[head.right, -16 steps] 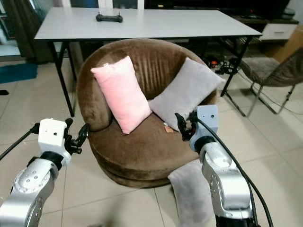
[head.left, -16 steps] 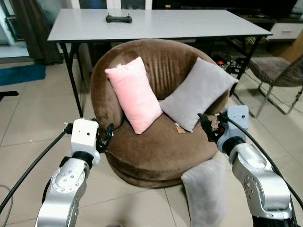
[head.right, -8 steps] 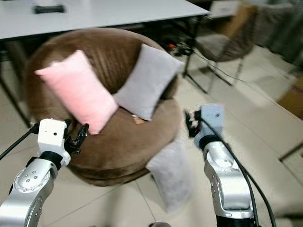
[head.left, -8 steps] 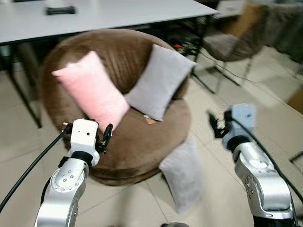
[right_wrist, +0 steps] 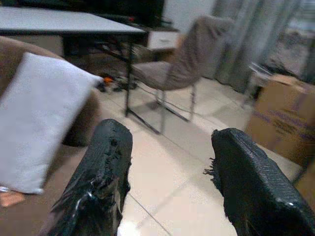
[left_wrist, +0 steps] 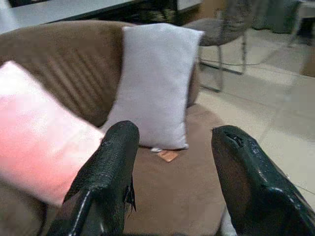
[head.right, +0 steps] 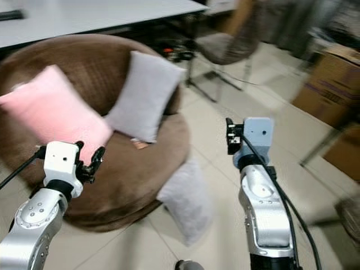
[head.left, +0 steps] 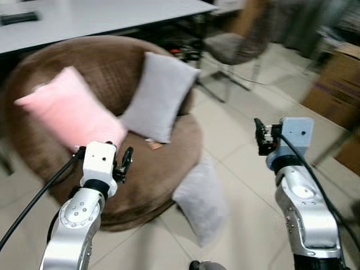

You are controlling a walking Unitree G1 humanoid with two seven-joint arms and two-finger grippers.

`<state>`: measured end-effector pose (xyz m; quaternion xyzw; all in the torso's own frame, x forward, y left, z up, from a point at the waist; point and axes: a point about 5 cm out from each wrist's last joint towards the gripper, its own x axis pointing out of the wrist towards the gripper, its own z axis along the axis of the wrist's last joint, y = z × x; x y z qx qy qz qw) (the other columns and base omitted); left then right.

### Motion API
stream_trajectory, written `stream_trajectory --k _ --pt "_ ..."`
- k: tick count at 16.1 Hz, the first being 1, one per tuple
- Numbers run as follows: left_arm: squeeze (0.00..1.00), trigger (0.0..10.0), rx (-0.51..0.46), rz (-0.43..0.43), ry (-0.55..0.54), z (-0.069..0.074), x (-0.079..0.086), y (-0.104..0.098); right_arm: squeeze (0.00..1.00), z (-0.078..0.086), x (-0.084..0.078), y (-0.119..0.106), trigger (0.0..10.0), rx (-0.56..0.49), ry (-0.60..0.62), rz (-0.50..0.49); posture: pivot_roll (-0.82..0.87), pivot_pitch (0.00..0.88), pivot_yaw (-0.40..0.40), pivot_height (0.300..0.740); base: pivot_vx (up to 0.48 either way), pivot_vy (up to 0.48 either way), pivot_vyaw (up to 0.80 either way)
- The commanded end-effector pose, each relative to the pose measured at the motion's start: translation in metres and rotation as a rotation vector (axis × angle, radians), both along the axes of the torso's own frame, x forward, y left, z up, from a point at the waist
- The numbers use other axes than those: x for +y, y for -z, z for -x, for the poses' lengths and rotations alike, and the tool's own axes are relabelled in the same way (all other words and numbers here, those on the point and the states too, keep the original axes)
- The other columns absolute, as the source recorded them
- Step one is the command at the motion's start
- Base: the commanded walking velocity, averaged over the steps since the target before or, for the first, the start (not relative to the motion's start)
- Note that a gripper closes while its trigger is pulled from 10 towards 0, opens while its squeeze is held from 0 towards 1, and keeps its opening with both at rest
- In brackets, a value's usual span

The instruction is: Move the pillow to the sofa from floor

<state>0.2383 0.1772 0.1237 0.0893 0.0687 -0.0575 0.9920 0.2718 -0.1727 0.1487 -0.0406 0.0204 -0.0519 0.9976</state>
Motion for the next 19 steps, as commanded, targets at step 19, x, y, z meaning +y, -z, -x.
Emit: stream_trajectory --k 19 --pt "0.15 10.0 -0.023 -0.045 0.006 -0.003 0.0 -0.003 0.0 0.004 0.001 0.016 10.0 0.111 -0.101 -0.117 0.02 0.0 -0.038 0.74 0.0 0.0 -0.8"
